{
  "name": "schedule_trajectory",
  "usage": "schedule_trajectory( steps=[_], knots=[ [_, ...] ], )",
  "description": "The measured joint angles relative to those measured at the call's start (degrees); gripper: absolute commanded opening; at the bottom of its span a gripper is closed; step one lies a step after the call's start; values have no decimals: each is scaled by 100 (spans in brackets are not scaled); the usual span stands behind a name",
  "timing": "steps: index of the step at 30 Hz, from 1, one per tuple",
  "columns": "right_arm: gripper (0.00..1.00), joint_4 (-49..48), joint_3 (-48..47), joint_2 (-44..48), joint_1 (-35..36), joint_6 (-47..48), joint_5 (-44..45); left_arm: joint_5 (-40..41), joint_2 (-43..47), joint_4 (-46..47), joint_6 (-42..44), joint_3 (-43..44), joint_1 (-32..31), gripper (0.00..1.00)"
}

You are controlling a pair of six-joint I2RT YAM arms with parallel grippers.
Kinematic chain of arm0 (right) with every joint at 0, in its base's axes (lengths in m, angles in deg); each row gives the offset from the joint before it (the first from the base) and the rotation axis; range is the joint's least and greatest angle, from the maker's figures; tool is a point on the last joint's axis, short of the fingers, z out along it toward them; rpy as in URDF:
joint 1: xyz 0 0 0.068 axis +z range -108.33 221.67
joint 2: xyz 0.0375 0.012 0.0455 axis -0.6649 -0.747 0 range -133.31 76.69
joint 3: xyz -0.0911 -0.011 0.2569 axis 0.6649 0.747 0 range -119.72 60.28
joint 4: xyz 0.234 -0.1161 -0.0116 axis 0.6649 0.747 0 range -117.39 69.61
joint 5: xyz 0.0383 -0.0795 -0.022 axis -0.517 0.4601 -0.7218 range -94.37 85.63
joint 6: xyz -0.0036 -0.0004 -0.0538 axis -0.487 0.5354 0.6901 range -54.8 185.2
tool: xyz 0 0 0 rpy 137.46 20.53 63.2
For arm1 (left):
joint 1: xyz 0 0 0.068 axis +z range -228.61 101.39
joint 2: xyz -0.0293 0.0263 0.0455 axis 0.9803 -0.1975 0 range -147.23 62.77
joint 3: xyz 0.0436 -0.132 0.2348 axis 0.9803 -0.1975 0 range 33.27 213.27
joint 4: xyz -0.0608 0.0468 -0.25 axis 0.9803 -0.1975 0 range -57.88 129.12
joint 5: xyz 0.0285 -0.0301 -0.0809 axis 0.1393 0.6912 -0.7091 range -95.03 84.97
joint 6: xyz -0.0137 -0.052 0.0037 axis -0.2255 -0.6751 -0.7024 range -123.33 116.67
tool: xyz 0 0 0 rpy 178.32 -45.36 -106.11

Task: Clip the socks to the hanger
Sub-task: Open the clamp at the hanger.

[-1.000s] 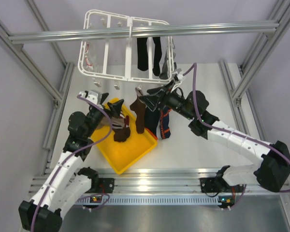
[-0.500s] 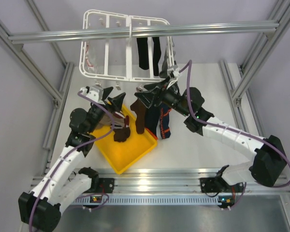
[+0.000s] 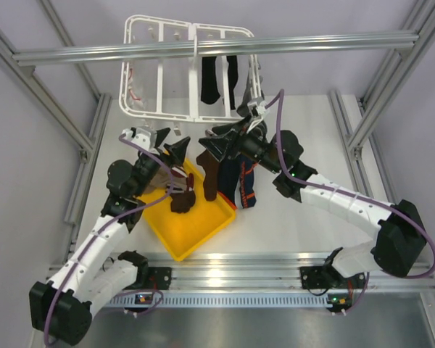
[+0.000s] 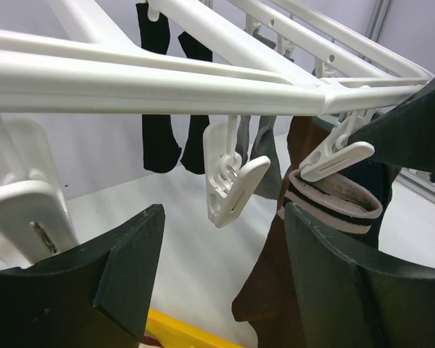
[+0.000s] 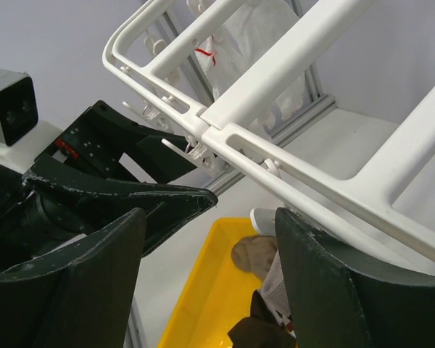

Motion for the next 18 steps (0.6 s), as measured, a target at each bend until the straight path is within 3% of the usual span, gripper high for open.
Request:
schedule_trajectory(
  steps=[4,7,11,18],
  knots=[
    [70,0,0,0,0,-2,0,66,-179,125,-13,11,-48,70],
    [70,0,-2,0,2,-4,0,109,-247,177,-17,66,-76,62],
    [68,0,0,0,13,-22,0,85,-249,205,4,146,-79,40],
    [61,-55,0,0,127,-17,15,-197,120,-291,120,271,-83,23]
  ],
)
